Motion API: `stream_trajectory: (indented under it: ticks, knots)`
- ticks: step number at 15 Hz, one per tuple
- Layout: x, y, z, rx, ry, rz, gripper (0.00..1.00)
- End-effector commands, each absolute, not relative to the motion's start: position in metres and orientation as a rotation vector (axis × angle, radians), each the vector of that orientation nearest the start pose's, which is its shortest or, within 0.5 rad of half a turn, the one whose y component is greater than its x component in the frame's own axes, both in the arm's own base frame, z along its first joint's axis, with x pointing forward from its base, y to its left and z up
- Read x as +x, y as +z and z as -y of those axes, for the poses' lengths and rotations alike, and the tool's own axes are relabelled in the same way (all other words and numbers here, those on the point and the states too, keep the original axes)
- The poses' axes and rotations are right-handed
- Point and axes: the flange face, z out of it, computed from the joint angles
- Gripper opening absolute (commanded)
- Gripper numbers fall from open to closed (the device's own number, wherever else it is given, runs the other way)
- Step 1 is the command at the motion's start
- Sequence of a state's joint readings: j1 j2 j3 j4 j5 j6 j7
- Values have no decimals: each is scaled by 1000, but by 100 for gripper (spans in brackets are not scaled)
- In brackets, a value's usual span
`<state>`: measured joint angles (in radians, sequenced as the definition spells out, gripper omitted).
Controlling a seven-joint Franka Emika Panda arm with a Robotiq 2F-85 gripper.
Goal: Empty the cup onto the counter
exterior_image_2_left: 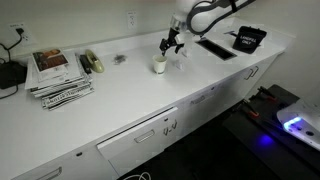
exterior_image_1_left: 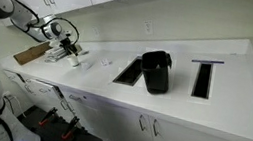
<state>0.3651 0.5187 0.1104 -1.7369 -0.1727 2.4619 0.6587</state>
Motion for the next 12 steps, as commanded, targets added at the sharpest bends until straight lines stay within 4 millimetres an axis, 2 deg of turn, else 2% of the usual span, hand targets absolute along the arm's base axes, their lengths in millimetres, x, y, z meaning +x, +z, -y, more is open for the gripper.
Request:
stream_trajectory:
  ticks: [1,4,5,7,12]
  knots:
    - [623,299,-315,-3079,-278,-153,100]
    - [625,293,-317,-3085,-238,-163,100]
    - [626,291,-318,-3088,-222,-162,75]
    - [627,289,-319,-3090,-201,-168,66]
    - [630,286,-323,-3093,-175,-167,27]
